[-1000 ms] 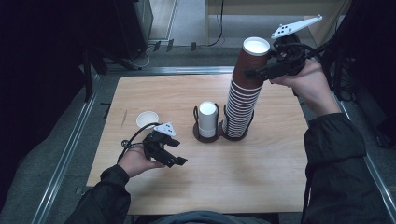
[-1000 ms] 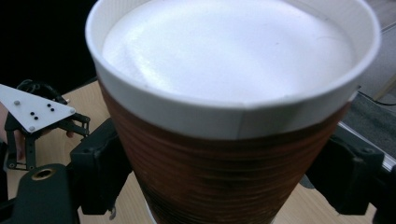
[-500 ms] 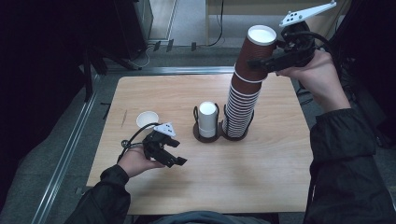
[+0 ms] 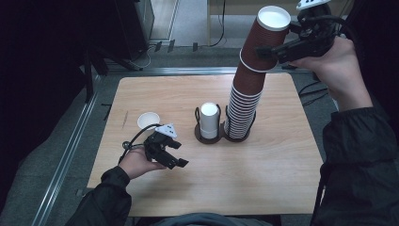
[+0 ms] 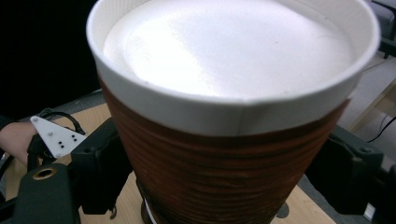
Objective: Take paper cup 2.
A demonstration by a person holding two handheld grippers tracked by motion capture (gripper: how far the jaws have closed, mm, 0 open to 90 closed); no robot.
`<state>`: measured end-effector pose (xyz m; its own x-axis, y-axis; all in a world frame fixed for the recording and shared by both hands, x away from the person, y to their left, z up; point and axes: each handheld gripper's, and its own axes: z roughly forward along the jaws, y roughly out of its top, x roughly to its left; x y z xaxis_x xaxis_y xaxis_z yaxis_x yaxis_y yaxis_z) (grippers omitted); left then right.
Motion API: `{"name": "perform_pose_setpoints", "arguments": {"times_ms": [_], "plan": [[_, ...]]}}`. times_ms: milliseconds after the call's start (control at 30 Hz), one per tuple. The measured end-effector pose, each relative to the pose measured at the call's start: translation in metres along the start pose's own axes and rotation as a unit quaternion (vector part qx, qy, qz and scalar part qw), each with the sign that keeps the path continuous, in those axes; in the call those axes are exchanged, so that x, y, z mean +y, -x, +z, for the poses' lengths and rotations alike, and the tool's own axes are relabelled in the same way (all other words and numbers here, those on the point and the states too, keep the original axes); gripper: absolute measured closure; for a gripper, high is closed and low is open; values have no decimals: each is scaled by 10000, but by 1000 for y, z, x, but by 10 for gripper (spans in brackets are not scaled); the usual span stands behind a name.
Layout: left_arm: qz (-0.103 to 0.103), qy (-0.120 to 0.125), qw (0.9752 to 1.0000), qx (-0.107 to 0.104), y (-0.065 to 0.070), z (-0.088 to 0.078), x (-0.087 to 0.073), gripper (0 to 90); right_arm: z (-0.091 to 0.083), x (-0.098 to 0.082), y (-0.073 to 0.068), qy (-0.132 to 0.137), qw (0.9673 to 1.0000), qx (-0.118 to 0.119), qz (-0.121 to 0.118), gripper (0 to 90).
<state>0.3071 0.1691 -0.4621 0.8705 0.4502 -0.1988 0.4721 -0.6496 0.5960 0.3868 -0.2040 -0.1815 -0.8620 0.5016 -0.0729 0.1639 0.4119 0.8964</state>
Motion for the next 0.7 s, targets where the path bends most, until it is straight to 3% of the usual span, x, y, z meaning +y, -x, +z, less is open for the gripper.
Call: {"name": "perform_pose_setpoints", "arguments": {"times_ms": [200,367,500,667,700], "plan": [[-36,40,10000,14,-1,-1,0,196,-16,6,-10,47,9999,70,-65,158],[21,136,9999,103,1,-5,1,208,-25,-2,-24,162,9990,412,-55,159],[-133,320,9994,-68,-2,-8,2,195,-27,-21,-40,96,9985,529,-115,158],[-152,364,9991,-146,0,-8,4,159,-27,-38,-52,63,9976,681,-134,158],[-41,389,9992,-44,1,-9,5,162,-27,-41,-54,66,9974,704,-127,158]]}}
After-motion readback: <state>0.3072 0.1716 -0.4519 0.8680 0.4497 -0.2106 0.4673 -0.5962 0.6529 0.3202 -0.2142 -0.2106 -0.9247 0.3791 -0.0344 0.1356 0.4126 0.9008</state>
